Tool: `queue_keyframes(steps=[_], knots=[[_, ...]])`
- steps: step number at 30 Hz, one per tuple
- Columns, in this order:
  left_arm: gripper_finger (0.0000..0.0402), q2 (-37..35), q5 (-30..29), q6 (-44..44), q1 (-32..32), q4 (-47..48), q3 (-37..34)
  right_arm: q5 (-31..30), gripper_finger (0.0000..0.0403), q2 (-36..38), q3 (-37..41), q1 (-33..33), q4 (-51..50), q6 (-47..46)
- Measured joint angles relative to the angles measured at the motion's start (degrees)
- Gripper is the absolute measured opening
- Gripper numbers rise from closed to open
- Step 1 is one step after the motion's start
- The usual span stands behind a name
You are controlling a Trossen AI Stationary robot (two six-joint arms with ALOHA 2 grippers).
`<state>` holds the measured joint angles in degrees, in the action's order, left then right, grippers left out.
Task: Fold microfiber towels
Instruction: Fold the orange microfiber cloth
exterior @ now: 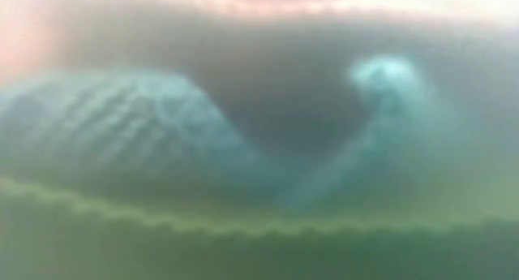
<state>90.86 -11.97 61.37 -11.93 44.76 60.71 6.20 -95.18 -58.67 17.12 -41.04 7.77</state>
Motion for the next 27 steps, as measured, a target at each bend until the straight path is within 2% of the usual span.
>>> queue_keyframes(steps=[3,6,9,14,21,27], knots=[[0.0166,-1.4,-12.0,3.4,0.8,-0.6,1.0,3.0,0.0079,1.1,-1.8,0.0,-1.8,-1.8],[0.0166,-2.0,-17.4,3.9,3.2,0.3,0.9,5.9,0.0061,3.9,-3.4,0.0,-2.7,-3.6],[0.0166,-1.5,-17.6,1.6,5.8,2.8,0.7,6.0,0.0049,7.7,-4.1,0.0,-2.4,-3.9],[0.0166,0.4,-16.5,-3.3,9.6,1.7,0.7,5.9,0.0032,11.7,-4.1,0.4,0.8,-5.3],[0.0166,0.6,-16.6,-6.8,12.2,-0.4,0.8,5.9,0.0021,12.2,-4.1,0.4,-2.0,-6.5],[0.0166,0.6,-16.0,-7.4,14.2,0.4,0.5,4.1,0.0020,12.1,-2.2,1.2,4.5,-4.6]])
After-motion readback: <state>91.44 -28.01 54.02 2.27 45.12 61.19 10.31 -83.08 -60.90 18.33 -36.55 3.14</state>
